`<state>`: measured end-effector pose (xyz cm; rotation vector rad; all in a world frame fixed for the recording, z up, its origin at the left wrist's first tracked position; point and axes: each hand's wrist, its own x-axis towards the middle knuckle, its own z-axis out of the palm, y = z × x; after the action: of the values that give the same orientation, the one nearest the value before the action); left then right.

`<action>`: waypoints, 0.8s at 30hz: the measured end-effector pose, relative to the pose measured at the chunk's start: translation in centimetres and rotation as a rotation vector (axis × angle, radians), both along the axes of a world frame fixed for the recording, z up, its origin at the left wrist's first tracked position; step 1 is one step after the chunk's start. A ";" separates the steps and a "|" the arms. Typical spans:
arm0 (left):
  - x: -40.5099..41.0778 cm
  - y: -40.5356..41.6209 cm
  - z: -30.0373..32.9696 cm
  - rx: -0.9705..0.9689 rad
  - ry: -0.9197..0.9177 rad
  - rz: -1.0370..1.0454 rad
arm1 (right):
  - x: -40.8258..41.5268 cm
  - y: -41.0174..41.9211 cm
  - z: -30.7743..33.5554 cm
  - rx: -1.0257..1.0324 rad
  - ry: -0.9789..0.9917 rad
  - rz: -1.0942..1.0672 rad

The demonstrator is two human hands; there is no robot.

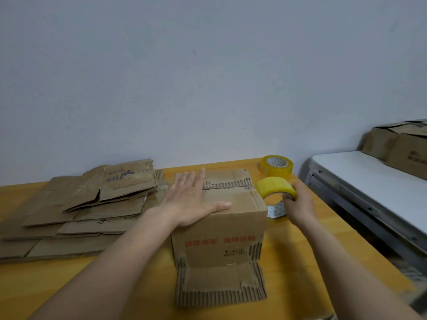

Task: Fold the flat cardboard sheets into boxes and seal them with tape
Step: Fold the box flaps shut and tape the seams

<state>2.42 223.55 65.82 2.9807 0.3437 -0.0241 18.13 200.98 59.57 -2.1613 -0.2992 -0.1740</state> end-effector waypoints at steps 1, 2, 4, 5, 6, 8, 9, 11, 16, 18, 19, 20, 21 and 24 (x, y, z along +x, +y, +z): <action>-0.1 -0.4 0.0 0.027 -0.021 -0.095 | -0.1 -0.3 -0.1 0.011 0.015 0.036; -0.2 -1.0 0.0 0.062 -0.021 -0.185 | -0.2 -0.7 -0.1 0.027 0.022 0.074; 0.2 -2.5 -0.1 0.116 0.034 -0.249 | -0.5 -1.4 0.8 0.058 0.046 0.150; 0.7 -3.6 0.0 0.121 0.070 -0.206 | -0.8 -1.7 1.3 0.059 0.067 0.192; 1.3 -4.6 0.0 0.113 0.091 -0.131 | -1.1 -1.8 1.8 0.045 0.096 0.248; 2.2 -6.4 0.1 0.088 0.092 0.000 | -1.9 -2.1 2.4 0.027 0.193 0.378; 2.6 -7.0 0.1 0.093 0.082 0.012 | -2.5 -2.5 2.6 0.050 0.253 0.429; 3.0 -7.3 0.3 0.108 0.075 -0.072 | -3.5 -3.6 3.2 0.160 0.389 0.492; 3.0 -4.4 1.6 -0.050 0.158 -0.342 | -4.8 -4.8 3.2 0.337 0.684 0.699; 3.0 -3.2 1.5 -0.066 0.122 -0.344 | -5.5 -3.6 2.9 0.338 0.707 0.763; 3.0 -2.7 1.3 -0.064 0.101 -0.324 | -5.9 -2.9 2.7 0.331 0.703 0.783; 3.0 -2.1 1.2 -0.058 0.087 -0.302 | -6.3 -2.1 2.5 0.334 0.696 0.790; 2.9 -1.5 1.0 -0.049 0.078 -0.282 | -6.7 -1.4 2.3 0.343 0.686 0.797; 3.0 -0.3 0.8 -0.019 0.051 -0.241 | -7.4 0.4 2.2 0.364 0.661 0.801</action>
<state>5.45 223.21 66.60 2.9882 -0.0114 -0.1275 10.71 201.37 61.79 -1.4891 -0.6501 0.8527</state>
